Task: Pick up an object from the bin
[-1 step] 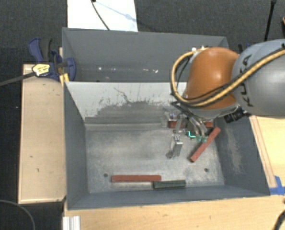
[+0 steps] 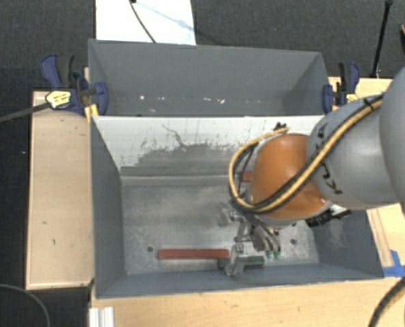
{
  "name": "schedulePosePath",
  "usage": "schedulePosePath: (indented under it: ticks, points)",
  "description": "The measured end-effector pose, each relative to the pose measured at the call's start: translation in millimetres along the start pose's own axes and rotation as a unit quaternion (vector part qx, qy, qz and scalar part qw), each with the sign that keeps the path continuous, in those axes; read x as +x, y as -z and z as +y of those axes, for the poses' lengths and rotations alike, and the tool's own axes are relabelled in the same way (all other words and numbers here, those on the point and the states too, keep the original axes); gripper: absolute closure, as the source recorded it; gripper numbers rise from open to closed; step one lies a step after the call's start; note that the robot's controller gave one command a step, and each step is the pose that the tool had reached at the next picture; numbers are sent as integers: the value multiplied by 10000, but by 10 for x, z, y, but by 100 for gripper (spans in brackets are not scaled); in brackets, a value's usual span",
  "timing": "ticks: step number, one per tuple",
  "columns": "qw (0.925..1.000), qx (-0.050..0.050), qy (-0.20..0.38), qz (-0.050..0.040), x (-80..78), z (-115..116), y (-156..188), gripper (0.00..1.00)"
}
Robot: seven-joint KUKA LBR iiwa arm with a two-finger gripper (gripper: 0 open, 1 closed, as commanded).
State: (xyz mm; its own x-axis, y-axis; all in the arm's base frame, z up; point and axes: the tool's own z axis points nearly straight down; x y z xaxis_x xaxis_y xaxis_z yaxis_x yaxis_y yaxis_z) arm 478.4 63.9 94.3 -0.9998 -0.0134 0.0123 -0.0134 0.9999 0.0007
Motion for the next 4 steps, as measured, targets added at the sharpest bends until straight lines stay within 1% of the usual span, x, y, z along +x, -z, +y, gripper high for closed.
schedulePosePath:
  ticks: [1, 2, 3, 4]
  points:
    - [9996, 7, -264, -67, -219, -621, -245, 0]
    - [9992, -17, 402, -90, -138, 248, 137, 0]
    - [9978, 6, 663, -72, -84, -166, -244, 0]
    - [9943, -22, -1064, -78, -33, 435, -192, 0]
